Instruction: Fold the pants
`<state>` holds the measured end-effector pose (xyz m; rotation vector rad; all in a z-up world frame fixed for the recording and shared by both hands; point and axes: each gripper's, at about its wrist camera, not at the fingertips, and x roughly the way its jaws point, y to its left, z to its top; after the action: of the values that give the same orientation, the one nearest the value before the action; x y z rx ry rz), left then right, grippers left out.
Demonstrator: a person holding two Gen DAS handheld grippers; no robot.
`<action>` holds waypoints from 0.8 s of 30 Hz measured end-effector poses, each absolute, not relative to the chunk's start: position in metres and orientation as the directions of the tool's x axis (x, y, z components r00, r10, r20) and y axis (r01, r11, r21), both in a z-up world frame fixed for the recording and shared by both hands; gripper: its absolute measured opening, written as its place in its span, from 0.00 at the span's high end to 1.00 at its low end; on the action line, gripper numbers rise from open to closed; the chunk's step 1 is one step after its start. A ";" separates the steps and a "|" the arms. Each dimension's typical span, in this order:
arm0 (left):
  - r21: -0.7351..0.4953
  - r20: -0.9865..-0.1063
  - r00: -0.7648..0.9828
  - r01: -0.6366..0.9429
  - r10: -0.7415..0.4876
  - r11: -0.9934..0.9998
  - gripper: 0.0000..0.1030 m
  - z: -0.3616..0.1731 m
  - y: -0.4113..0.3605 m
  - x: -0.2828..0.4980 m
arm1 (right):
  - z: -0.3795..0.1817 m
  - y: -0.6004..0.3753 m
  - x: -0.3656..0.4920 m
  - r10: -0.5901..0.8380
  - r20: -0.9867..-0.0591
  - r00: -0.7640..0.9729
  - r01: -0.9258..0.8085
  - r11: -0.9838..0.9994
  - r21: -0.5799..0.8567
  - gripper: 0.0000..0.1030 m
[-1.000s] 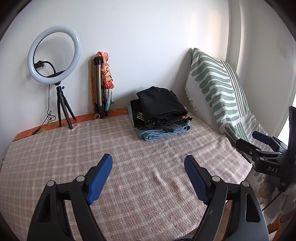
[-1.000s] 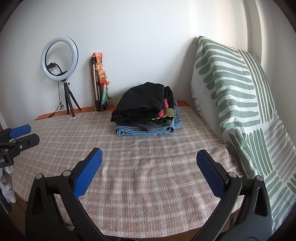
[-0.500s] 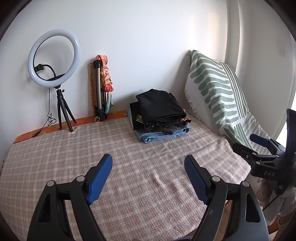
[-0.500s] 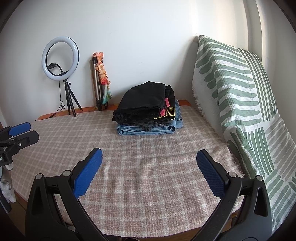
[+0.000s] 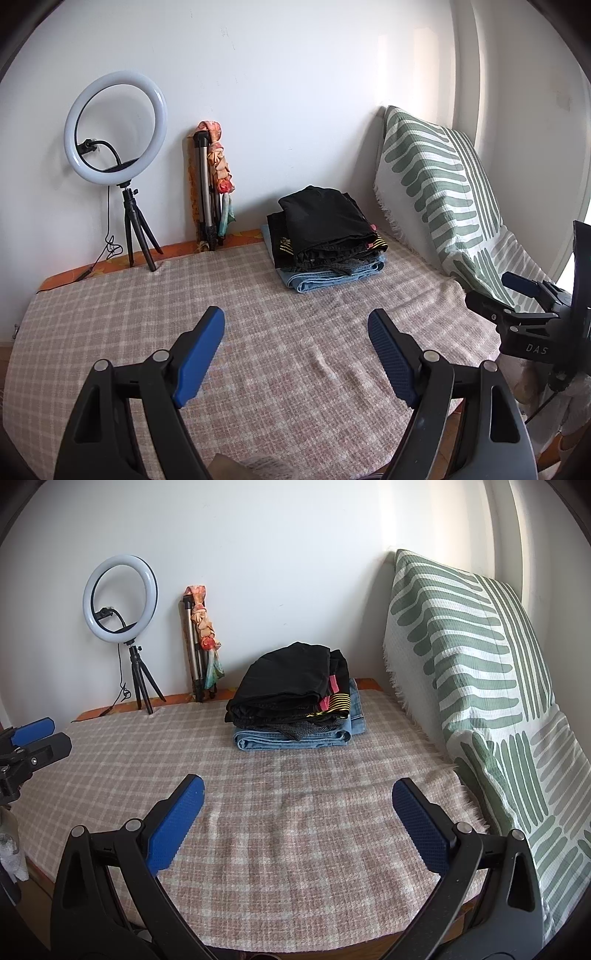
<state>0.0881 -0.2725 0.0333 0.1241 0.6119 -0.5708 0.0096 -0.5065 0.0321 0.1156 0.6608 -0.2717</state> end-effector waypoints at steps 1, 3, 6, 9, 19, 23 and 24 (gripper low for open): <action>-0.054 -0.575 0.672 0.538 -0.467 0.841 0.24 0.033 -0.272 0.088 | 0.032 -0.506 0.009 -0.213 -0.620 0.755 0.286 0.958 0.019 0.00; -0.059 -0.572 0.673 0.537 -0.469 0.842 0.24 0.034 -0.272 0.088 | 0.032 -0.506 0.009 -0.215 -0.620 0.754 0.288 0.957 0.019 0.00; -0.067 -0.574 0.671 0.534 -0.470 0.843 0.24 0.034 -0.272 0.088 | 0.032 -0.503 0.009 -0.215 -0.621 0.753 0.288 0.958 0.017 0.00; -0.068 -0.572 0.674 0.529 -0.467 0.846 0.24 0.035 -0.271 0.088 | 0.031 -0.502 0.009 -0.213 -0.622 0.754 0.289 0.957 0.022 0.00; -0.053 -0.577 0.680 0.521 -0.452 0.852 0.24 0.035 -0.272 0.088 | 0.031 -0.501 0.009 -0.215 -0.621 0.754 0.290 0.957 0.020 0.00; -0.048 -0.577 0.681 0.521 -0.450 0.852 0.24 0.035 -0.272 0.088 | 0.030 -0.502 0.010 -0.215 -0.622 0.753 0.290 0.957 0.020 0.00; -0.047 -0.578 0.682 0.521 -0.449 0.852 0.24 0.035 -0.272 0.088 | 0.031 -0.503 0.009 -0.216 -0.622 0.753 0.291 0.957 0.019 0.00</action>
<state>0.0876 -0.2722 0.0353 0.1249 0.6143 -0.5453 0.0093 -0.5026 0.0306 0.1169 0.6632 -0.2773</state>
